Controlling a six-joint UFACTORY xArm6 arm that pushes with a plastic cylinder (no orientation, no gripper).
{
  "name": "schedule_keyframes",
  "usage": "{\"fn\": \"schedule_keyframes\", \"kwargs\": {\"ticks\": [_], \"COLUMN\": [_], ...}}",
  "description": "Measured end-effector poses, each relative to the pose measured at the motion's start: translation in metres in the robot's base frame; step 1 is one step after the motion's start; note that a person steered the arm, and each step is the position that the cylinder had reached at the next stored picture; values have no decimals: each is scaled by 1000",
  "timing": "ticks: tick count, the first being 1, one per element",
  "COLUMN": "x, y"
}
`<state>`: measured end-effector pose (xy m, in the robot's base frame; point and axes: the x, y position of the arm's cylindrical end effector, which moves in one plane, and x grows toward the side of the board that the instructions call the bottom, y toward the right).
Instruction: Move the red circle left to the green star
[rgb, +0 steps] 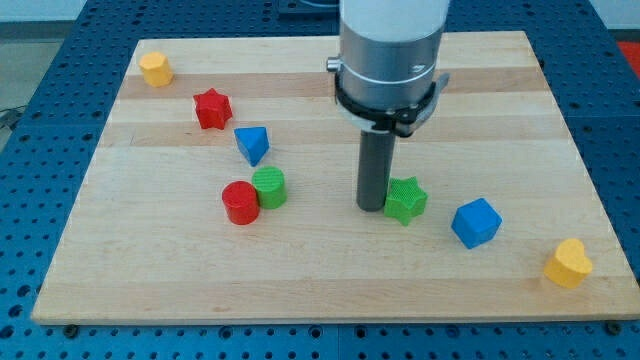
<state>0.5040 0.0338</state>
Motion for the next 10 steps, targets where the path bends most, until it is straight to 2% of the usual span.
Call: {"fn": "schedule_keyframes", "kwargs": {"ticks": [2,4,5,7,8,10], "x": [50,66,56,-2,-17,-7], "y": [-68,-131,-154,-183,-174,-163]}}
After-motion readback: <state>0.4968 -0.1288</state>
